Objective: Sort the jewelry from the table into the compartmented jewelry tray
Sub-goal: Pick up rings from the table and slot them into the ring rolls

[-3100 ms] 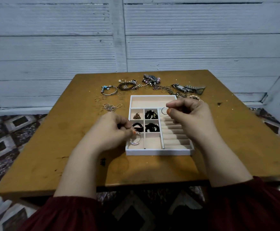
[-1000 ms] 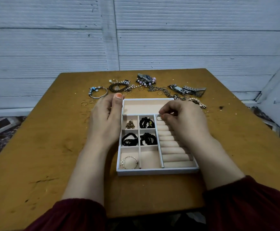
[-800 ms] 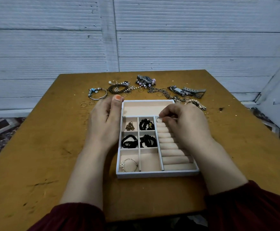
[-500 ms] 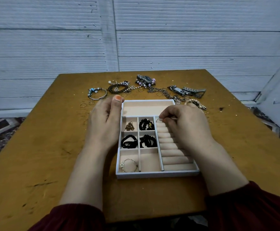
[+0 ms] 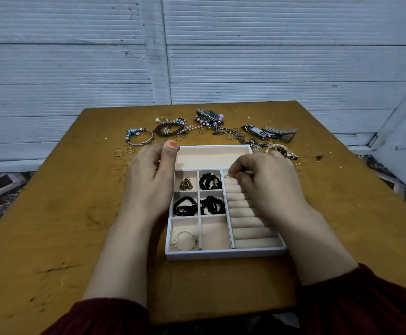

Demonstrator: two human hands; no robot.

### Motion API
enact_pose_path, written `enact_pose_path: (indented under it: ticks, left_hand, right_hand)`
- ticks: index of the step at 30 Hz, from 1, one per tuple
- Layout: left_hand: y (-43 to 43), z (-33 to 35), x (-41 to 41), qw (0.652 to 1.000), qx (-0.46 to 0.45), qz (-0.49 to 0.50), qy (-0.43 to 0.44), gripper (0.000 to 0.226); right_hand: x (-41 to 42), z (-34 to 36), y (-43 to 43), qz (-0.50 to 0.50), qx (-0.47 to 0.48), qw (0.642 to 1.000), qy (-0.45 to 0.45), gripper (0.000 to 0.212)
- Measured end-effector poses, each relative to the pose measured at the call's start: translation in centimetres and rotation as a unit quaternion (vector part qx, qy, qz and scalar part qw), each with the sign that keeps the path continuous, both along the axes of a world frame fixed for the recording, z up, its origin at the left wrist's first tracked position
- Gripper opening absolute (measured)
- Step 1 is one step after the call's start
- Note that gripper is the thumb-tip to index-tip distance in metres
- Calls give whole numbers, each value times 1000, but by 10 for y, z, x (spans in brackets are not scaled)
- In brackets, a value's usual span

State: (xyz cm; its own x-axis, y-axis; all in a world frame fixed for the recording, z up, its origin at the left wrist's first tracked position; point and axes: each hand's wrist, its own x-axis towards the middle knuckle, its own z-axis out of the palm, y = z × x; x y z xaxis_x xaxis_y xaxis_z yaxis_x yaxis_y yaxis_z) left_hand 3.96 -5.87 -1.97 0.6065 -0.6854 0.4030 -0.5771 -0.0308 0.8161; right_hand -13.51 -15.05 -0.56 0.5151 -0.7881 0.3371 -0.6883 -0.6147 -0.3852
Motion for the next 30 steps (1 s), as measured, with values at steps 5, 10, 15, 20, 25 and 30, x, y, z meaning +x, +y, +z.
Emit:
enact_pose_path:
  ticks: [5,10,15,20,25,30]
  left_hand:
    - [0,1,-1,1000,-8,1,7,44]
    - [2,3,-1,1000,-15,5,4,39]
    - [0,3,-1,1000,-18,6,-8,25]
    - [0,4,-2,999,-37,5,-6,22]
    - [6,2,9,999,-45,7,-2,25]
    - [17,3,44,997,-53,53,33,21]
  right_hand:
    - [0,-3,-1,6,26,999,-25,15]
    - [0,-5,-2,3,96,987,-130,23]
    - [-1,-1,2,15,89,982,-165,22]
    - [13,10,13,65,92,975,-192,15]
    - [44,17,25,109,118,970,-181,11]
    - [86,27,24,159,127,970,-132,11]
